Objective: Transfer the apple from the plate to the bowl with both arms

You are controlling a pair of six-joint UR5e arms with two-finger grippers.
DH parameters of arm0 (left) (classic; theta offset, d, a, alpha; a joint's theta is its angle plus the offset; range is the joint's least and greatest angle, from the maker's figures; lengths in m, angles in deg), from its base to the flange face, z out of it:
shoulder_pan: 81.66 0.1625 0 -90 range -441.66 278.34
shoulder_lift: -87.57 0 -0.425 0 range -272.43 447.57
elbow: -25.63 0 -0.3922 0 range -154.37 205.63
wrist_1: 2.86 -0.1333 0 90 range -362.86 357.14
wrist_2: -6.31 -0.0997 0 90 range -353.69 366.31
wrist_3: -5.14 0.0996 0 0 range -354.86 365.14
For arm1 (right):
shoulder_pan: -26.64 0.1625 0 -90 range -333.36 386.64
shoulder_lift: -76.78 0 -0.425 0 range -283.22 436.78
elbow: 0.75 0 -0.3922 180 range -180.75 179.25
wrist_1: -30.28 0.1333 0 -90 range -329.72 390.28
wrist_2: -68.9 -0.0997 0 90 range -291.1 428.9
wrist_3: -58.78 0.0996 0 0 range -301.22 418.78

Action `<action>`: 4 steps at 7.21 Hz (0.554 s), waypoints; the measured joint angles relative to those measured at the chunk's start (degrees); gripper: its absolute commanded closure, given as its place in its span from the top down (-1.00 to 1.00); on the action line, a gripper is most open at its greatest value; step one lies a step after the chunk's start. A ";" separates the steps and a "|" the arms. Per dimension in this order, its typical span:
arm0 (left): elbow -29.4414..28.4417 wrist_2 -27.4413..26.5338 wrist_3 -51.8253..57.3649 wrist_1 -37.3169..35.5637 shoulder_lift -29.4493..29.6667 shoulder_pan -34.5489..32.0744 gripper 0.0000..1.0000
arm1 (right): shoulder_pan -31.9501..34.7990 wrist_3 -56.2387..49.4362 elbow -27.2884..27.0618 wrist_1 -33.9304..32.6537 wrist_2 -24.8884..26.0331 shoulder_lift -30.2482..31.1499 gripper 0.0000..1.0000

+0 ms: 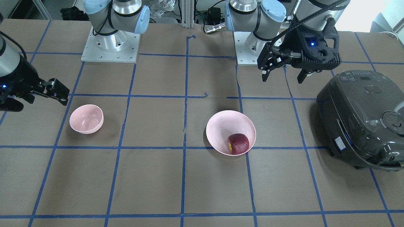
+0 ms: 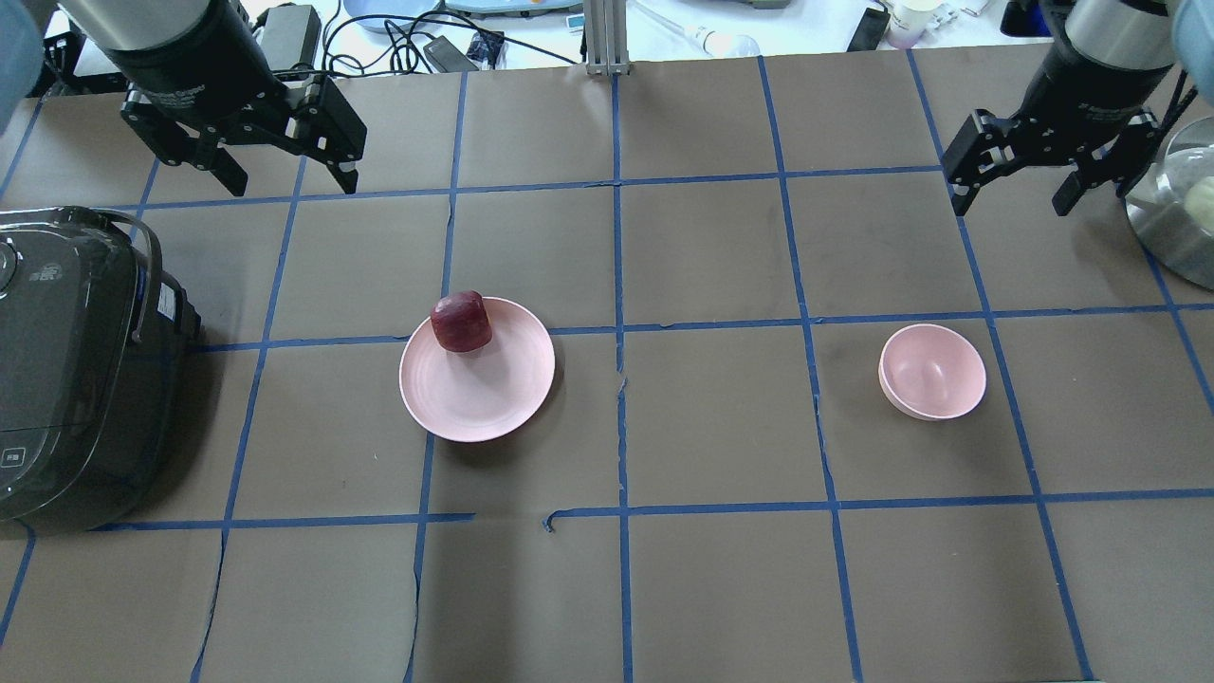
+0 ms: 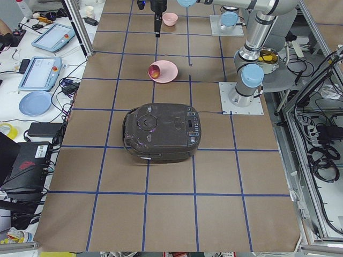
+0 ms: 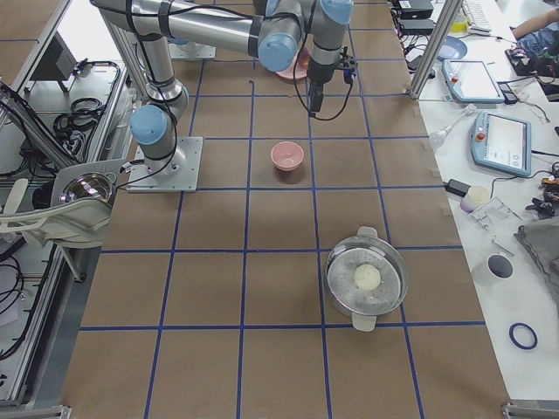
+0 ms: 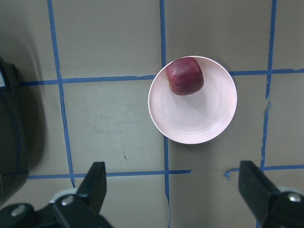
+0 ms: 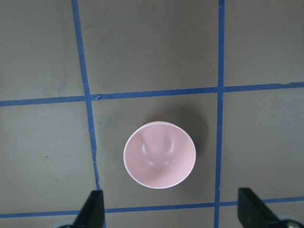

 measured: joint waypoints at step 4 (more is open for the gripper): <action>12.49 2.86 -5.58 -17.23 4.86 -1.84 1.00 | -3.50 -8.33 -12.92 -14.37 0.07 -2.07 1.00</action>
